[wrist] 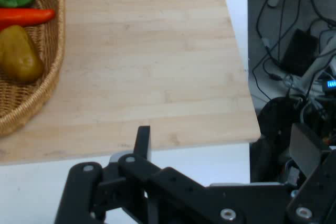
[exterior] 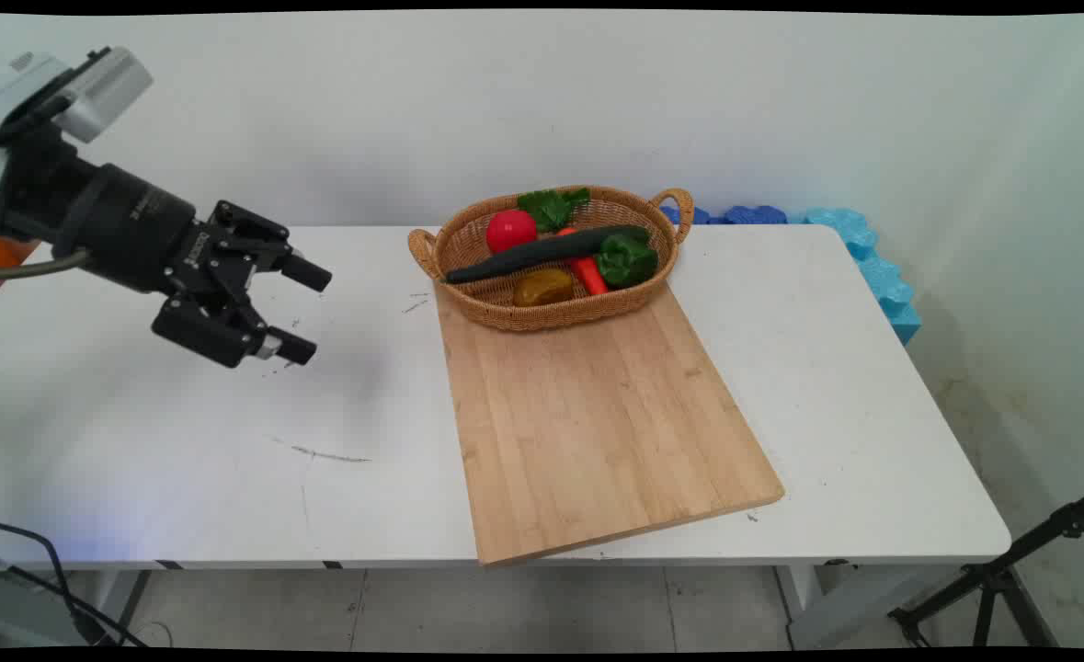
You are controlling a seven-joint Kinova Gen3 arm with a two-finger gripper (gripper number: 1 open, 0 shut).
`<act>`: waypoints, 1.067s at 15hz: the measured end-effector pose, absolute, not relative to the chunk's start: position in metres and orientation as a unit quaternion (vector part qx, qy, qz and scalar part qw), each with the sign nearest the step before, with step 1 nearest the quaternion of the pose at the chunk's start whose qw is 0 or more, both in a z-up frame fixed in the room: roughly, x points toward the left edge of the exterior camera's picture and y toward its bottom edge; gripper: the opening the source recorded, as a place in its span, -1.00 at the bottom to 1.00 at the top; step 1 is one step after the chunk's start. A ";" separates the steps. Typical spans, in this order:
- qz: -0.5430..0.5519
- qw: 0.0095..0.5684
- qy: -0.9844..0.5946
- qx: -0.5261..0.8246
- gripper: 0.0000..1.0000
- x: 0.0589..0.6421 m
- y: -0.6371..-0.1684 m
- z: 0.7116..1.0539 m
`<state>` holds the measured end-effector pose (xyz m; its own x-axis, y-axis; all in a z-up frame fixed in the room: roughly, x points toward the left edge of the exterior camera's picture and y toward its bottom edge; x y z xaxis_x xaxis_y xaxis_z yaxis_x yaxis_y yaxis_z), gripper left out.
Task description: Pick up the cucumber from the vegetable basket
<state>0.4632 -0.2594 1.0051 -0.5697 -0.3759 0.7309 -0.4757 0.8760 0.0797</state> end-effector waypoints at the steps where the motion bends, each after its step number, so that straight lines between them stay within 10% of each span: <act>1: 0.064 0.397 -0.882 0.245 1.00 0.461 -0.261 1.006; 16: 0.123 0.395 -0.865 0.285 1.00 0.400 -0.358 1.050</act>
<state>0.3997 -0.3578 1.0497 -0.5252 -0.3960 0.7532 -0.5898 0.8075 0.0133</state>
